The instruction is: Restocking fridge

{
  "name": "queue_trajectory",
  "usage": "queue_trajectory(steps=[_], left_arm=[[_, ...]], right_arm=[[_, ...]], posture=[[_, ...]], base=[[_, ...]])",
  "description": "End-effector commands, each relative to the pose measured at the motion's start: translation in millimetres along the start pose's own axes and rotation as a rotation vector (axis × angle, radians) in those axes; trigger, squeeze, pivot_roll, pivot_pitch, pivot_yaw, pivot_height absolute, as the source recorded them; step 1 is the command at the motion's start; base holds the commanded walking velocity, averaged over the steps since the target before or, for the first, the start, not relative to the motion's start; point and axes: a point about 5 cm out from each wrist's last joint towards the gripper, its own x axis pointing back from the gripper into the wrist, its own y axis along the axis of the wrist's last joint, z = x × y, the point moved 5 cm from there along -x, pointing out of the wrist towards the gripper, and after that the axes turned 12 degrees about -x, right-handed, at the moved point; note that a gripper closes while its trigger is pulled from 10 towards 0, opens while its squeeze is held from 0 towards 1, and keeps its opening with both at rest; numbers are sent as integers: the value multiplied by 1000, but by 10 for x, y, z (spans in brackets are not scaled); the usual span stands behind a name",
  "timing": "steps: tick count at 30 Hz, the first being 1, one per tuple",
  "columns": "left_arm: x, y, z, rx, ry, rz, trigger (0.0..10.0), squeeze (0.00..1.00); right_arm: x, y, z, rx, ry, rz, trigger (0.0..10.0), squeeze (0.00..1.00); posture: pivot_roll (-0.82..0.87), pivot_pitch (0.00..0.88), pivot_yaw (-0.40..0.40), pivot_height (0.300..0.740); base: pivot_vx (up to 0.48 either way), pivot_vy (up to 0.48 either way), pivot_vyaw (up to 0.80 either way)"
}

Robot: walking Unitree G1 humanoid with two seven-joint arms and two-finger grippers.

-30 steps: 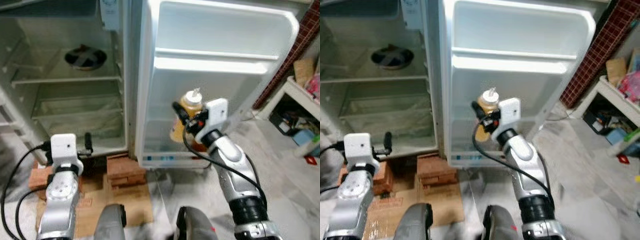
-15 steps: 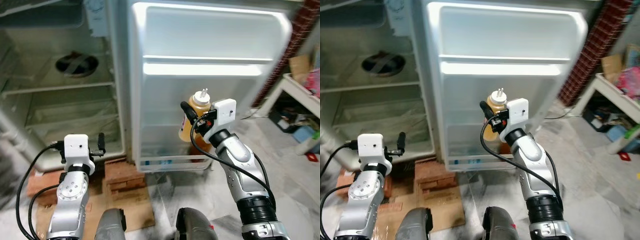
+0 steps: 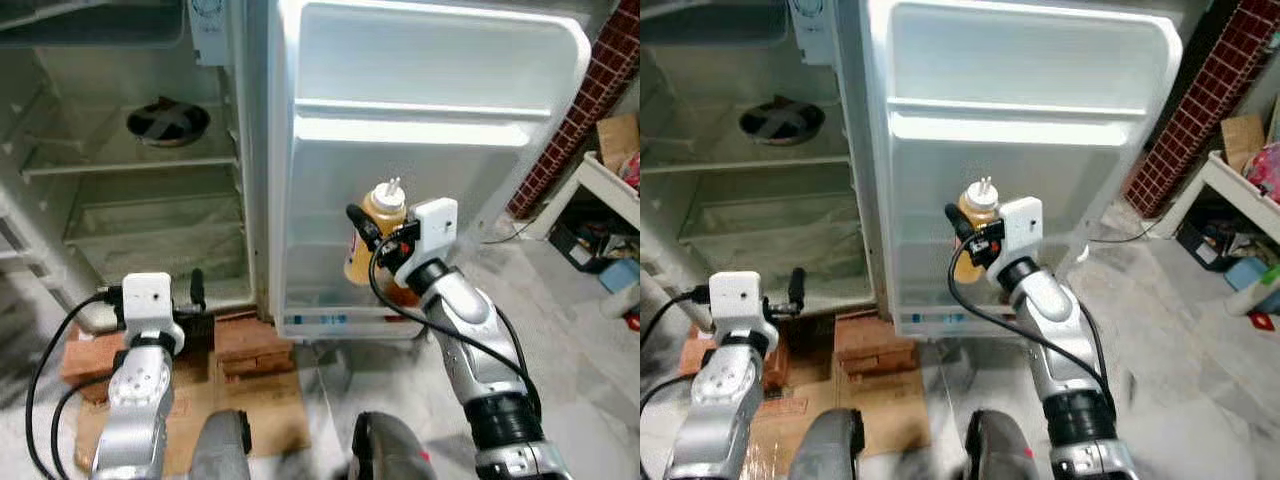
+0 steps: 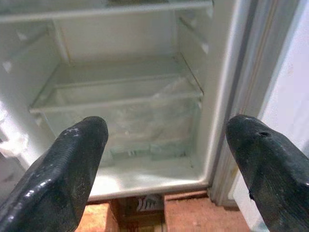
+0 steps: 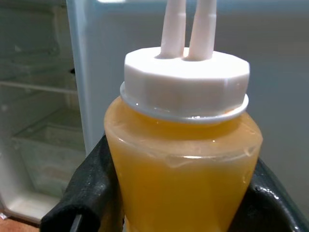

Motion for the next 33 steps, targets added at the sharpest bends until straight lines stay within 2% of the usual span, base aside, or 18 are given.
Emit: queue_trajectory(steps=[1, 6, 14, 33], left_arm=[[-8, 14, -1, -2, 1, 0, 10000, 0], [-3, 11, 1, -3, 1, 1, 10000, 0], [-13, 36, 5, 3, 0, -11, 10000, 0], [-18, 46, -3, 6, -2, -21, 10000, 0]], right_arm=[[-14, 28, -14, 11, -1, -8, 10000, 0], [-3, 21, -32, 10, -11, -9, 10000, 0], [-15, 30, -30, 24, -4, -10, 10000, 0], [-34, 40, -19, 37, 2, -16, 10000, 0]], posture=[[54, 0, -84, 571], [52, 0, -85, 546], [50, 0, -84, 546], [49, 0, -85, 546]], base=[[0, 0, 0], [0, 0, 0], [0, 0, 0], [322, 0, 0]])
